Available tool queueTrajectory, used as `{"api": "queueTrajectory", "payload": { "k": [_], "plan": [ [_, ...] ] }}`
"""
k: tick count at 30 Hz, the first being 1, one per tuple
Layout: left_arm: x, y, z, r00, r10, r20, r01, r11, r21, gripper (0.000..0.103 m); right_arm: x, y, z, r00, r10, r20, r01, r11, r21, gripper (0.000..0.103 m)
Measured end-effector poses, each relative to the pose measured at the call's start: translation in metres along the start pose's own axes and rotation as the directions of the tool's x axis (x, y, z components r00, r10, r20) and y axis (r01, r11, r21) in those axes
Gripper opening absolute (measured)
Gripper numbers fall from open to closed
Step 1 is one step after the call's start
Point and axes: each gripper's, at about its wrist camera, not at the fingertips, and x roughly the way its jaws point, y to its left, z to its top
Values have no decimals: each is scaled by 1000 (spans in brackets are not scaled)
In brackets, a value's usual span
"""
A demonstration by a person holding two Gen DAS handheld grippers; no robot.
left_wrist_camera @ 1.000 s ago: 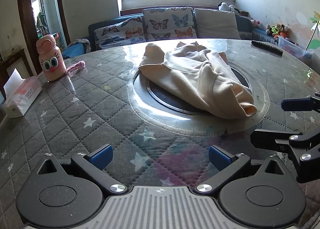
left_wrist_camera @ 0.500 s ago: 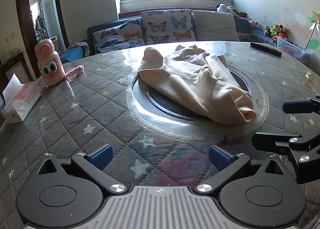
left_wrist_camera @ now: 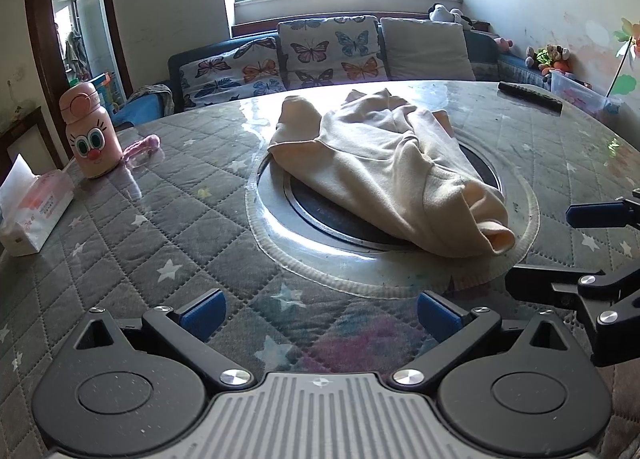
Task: Fold clothes
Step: 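Move both grippers toward the crumpled cream shirt on the table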
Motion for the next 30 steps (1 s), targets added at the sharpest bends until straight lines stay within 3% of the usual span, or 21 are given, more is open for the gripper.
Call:
{"api": "queueTrajectory", "payload": {
  "k": [17,30],
  "plan": [
    [10,2,17,1000,-5,12,5,1000,23,103,5,-4,14,1000,4,10,-4,1000,-13,103],
    [20,3,48,998,-29,50,27,999,35,103,14,-19,32,1000,-8,26,8,1000,12,102]
  ]
}}
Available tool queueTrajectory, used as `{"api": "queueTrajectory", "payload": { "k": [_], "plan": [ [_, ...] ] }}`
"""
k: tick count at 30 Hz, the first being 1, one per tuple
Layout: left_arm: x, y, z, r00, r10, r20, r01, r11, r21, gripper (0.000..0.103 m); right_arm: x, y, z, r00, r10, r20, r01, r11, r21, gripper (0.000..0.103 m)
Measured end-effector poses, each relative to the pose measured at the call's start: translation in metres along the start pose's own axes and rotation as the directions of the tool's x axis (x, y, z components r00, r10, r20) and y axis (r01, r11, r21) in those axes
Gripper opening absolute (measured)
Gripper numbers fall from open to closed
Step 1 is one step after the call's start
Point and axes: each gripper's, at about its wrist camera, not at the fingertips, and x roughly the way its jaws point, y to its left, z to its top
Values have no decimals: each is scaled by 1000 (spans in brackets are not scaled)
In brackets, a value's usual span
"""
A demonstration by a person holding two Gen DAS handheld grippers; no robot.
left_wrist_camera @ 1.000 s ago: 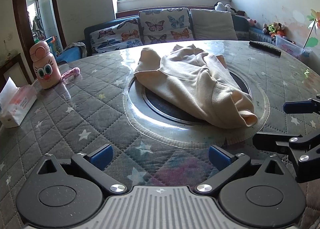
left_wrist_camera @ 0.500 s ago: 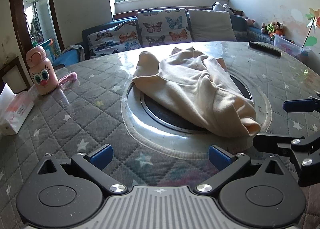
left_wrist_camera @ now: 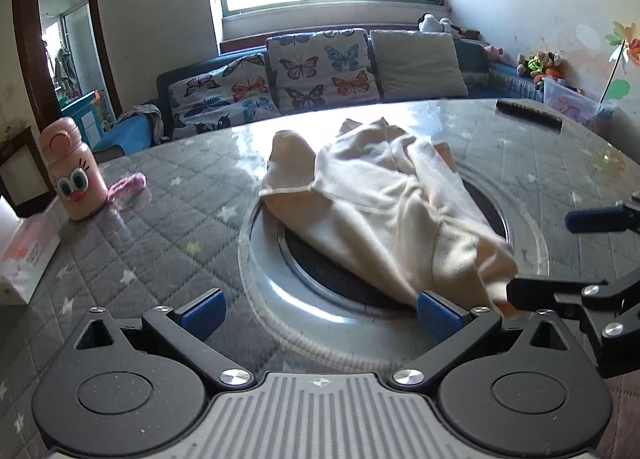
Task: Fold clothes
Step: 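Move both grippers toward the crumpled cream shirt on the table, then grasp the shirt fabric with both grippers and lift it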
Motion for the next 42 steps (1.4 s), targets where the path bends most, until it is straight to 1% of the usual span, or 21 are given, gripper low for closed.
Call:
{"api": "queueTrajectory", "payload": {
  "k": [2,4,5,6,8,9,11,17,22,23,24,25,26,27,28,32,36,40,42],
  "plan": [
    [2,0,7,1000,-5,12,5,1000,2,103,3,-5,2,1000,-4,-5,4,1000,14,98],
    [6,-1,16,999,-25,23,25,1000,3,102,6,-11,4,1000,-9,-12,10,999,31,96],
    [8,-2,21,999,-37,29,37,999,3,102,9,-14,4,1000,-15,-18,16,999,40,93],
    [10,-4,26,998,-51,36,51,999,5,98,11,-17,5,1000,-21,-24,22,999,49,92],
    [15,-8,36,996,-74,47,74,997,13,93,15,-22,5,999,-25,-33,27,998,62,85],
    [18,-11,41,995,-83,50,82,996,21,88,17,-25,6,999,-27,-39,30,997,69,84],
    [25,-16,50,994,-98,54,96,995,36,82,21,-30,7,998,-31,-46,34,996,79,79],
    [56,-36,66,987,-159,25,156,984,91,65,32,-47,11,998,-39,-57,44,994,105,67],
    [88,-44,72,979,-201,-44,204,974,97,57,44,-62,17,997,-36,-65,44,992,118,61],
    [93,-44,72,977,-206,-54,211,973,96,50,47,-64,18,997,-34,-68,42,992,121,58],
    [97,-45,72,975,-212,-64,218,971,95,39,49,-66,19,997,-28,-69,36,992,123,58],
    [101,-45,72,974,-215,-73,221,971,94,32,52,-68,20,997,-22,-70,31,992,125,56],
    [104,-43,72,972,-221,-82,228,970,88,20,56,-69,21,997,-19,-71,27,992,125,55],
    [107,-41,71,969,-231,-88,238,968,77,12,60,-71,23,997,-15,-73,24,992,125,55],
    [107,-39,70,968,-235,-85,241,968,73,10,61,-72,23,997,-15,-75,24,992,126,54],
    [96,-27,68,974,-221,-40,223,973,57,8,77,-78,24,996,2,-92,12,989,149,49],
    [81,-8,68,982,-188,4,188,982,7,8,90,-78,24,994,15,-104,2,988,157,43],
    [62,11,65,988,-149,47,151,988,-31,8,97,-75,24,994,28,-107,-9,985,173,33],
    [52,21,61,990,-128,61,131,990,-48,8,98,-74,23,994,33,-104,-13,982,188,23]
  ]
}}
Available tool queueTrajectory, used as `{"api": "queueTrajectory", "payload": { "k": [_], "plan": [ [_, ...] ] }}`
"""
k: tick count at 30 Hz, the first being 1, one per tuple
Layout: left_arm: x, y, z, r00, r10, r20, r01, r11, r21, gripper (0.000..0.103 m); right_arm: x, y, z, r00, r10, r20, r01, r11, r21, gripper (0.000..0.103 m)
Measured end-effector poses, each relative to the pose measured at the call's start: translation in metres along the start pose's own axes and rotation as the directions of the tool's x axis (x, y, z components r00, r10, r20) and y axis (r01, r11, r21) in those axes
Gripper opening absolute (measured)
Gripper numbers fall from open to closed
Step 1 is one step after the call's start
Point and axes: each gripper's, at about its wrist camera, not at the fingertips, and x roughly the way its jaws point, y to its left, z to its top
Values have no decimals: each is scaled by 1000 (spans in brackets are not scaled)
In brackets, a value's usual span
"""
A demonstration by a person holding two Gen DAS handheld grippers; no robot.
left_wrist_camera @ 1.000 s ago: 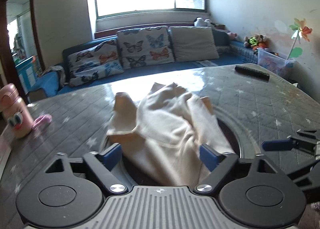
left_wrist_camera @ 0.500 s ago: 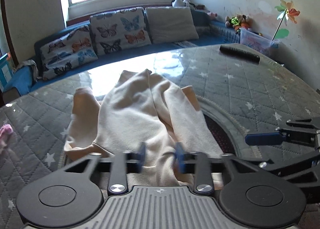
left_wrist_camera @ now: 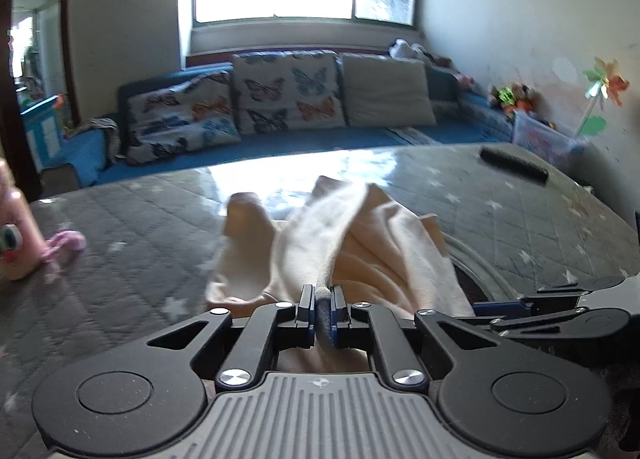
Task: Fold clothes
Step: 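Grasp the shirt fabric with both grippers and lift it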
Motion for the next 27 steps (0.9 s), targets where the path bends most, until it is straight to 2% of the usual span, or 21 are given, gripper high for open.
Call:
{"api": "queueTrajectory", "payload": {
  "k": [1,4,11,17,20,24,27],
  "plan": [
    [-6,4,-2,1000,10,6,-10,1000,-8,8,-1,0,0,1000,0,4,0,1000,8,13],
    [-22,13,-9,999,40,19,-40,999,-26,7,-6,-1,-1,1000,-5,22,4,1000,28,2],
    [-59,25,-36,995,93,24,-91,993,-69,7,-46,5,-8,995,-13,103,12,1000,11,2],
    [-97,32,-66,995,98,1,-98,990,-97,7,-92,6,-34,992,-8,124,9,1000,-11,2],
    [-110,32,-85,996,87,-34,-90,991,-98,7,-107,4,-48,995,-11,97,11,1000,-9,2],
    [-120,31,-104,995,62,-82,-69,994,-82,8,-121,6,-72,1000,-6,2,6,1000,-29,2],
    [-121,31,-110,993,46,-104,-54,996,-72,11,-125,9,-74,999,-20,-28,19,998,-59,4]
  ]
}}
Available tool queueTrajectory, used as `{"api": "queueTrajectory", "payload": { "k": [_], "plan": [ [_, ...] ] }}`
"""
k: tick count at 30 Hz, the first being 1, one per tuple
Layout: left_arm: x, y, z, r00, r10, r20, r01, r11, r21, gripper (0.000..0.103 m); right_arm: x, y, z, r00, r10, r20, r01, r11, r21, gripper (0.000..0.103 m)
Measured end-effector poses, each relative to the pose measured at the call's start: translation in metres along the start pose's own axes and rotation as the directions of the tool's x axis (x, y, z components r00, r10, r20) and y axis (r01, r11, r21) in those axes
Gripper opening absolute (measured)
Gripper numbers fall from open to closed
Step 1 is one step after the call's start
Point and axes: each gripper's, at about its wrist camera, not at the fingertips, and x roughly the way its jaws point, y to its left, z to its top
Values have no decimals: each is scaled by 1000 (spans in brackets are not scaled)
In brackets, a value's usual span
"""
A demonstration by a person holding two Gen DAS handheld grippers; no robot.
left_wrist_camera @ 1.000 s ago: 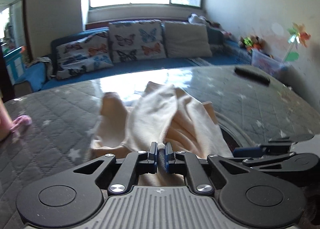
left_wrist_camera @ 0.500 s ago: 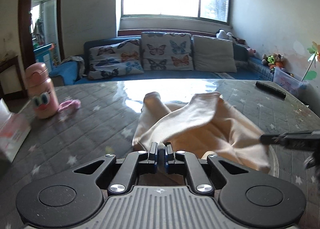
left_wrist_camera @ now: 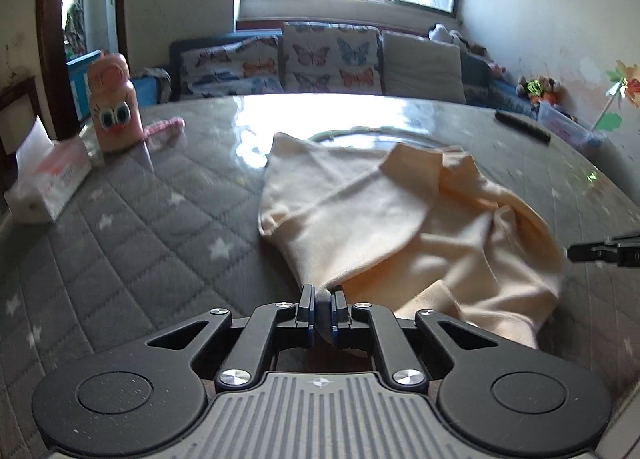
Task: Fold clothes
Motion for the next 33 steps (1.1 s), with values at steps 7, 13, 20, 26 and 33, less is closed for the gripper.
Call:
{"api": "queueTrajectory", "payload": {
  "k": [7,13,20,26,33],
  "plan": [
    [-4,-11,12,998,-4,64,0,998,66,39,3,2,24,999,-26,41,29,998,-59,18],
    [17,-34,36,995,-53,87,41,990,135,39,39,3,57,998,-11,65,17,995,-100,25],
    [64,-69,60,993,-110,44,98,970,223,39,87,9,82,999,5,50,2,991,-137,25],
    [102,-91,77,988,-155,2,150,954,259,45,117,6,89,1000,2,14,0,988,-154,25],
    [139,-106,86,991,-131,-12,129,951,282,47,127,1,92,999,32,16,-29,987,-156,25]
  ]
}}
